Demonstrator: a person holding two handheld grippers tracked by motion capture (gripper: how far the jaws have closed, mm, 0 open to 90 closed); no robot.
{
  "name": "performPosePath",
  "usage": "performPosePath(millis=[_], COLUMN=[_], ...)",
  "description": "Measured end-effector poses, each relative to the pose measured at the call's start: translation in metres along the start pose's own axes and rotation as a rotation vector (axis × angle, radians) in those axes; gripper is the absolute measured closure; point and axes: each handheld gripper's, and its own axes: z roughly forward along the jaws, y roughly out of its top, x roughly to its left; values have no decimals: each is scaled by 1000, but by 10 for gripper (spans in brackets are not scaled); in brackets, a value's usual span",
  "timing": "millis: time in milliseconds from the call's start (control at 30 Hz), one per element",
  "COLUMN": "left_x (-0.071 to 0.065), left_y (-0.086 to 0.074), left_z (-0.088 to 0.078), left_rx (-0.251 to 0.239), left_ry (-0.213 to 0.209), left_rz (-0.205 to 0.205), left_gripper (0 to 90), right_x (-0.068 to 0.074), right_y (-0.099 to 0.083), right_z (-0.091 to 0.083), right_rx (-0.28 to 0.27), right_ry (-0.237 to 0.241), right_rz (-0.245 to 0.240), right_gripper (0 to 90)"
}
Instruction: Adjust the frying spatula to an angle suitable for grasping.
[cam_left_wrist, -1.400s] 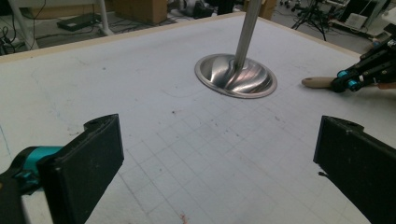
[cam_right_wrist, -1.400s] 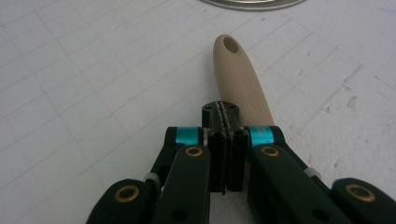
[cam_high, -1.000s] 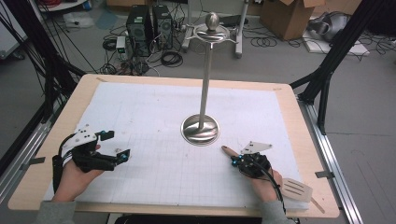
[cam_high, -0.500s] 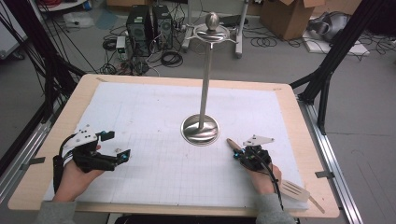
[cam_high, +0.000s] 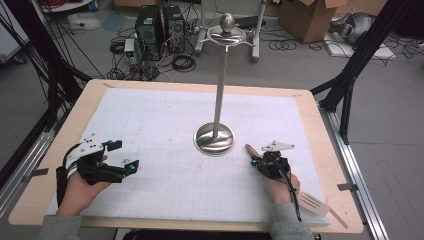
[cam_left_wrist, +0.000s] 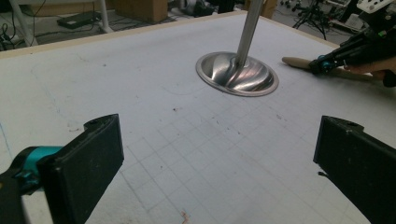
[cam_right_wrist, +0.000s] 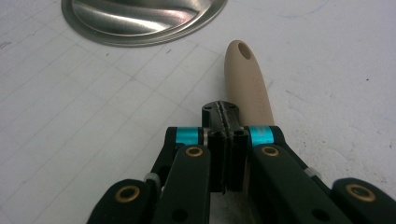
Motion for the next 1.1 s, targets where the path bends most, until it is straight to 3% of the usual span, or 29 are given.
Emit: performPosePath(millis=[367,467,533,700,1000,1100], left_x=[-1,0,-2,-3,0,0], left_y=[0,0,1,3,1,0], left_z=[1,0,-2,-4,-3,-3], left_rx=[-1,-3,-16,-27,-21,-23], left_ry=[-3,-5,-8,-22,-17,-16], left_rz=[-2,0,25,21,12,8], left_gripper=[20,21,61,68,67,68], right_x=[-5,-6,-9,-12,-15,-15], right_y=[3,3,4,5,6,7], right_z=[4,4,5,6,6,2], right_rx=[-12,-14,-17,-16,-11,-37], right_ry=[-52,-54,-58,-64,-50,-29], right_rz=[45,58,71,96,102,104], right_gripper=[900,900,900,900,900,900])
